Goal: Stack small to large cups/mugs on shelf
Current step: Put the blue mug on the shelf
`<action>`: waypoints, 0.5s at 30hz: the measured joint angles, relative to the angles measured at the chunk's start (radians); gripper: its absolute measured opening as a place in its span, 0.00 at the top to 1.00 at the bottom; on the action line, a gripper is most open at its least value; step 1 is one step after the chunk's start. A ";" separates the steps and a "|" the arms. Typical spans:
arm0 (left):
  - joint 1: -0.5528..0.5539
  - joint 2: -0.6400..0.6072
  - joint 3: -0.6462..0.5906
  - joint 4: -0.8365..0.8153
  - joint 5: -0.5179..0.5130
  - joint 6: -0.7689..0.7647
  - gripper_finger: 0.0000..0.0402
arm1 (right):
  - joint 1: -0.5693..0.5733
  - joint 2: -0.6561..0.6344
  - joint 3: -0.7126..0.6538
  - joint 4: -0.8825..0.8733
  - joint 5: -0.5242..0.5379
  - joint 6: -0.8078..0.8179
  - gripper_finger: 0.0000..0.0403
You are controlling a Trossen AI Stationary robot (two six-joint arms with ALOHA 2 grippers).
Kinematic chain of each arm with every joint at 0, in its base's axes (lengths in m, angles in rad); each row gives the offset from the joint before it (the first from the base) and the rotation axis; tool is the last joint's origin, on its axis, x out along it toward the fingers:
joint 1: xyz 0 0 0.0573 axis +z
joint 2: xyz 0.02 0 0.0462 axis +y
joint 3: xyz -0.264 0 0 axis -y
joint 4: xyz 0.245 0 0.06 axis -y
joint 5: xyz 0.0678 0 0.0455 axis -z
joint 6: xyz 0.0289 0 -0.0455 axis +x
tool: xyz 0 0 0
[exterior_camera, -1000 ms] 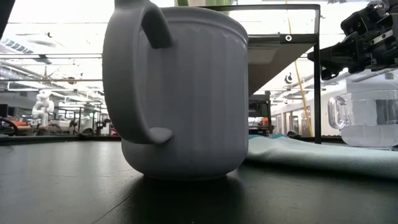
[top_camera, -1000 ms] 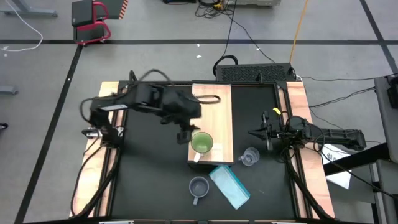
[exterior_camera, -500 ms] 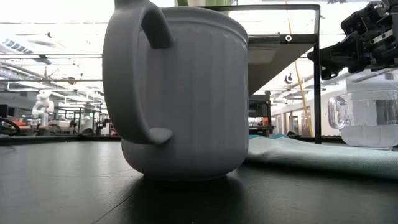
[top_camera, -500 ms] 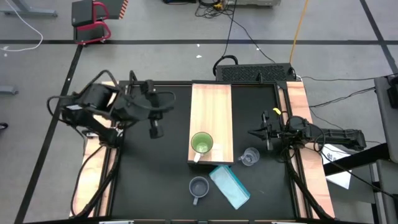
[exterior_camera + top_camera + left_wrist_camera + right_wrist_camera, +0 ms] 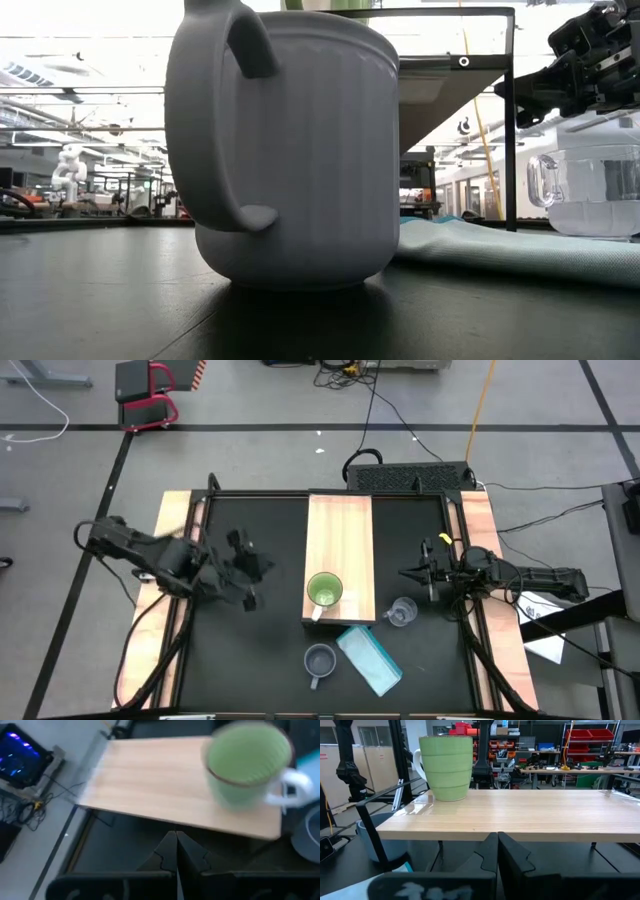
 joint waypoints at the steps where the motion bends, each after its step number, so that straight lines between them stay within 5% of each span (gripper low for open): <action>1: -0.015 -0.001 -0.043 0.038 0.001 0.001 1.00 | 0.000 0.000 0.000 0.000 0.000 0.000 1.00; 15: -0.205 -0.114 -0.389 0.432 -0.206 -0.003 1.00 | 0.000 0.000 0.000 0.052 0.000 -0.008 1.00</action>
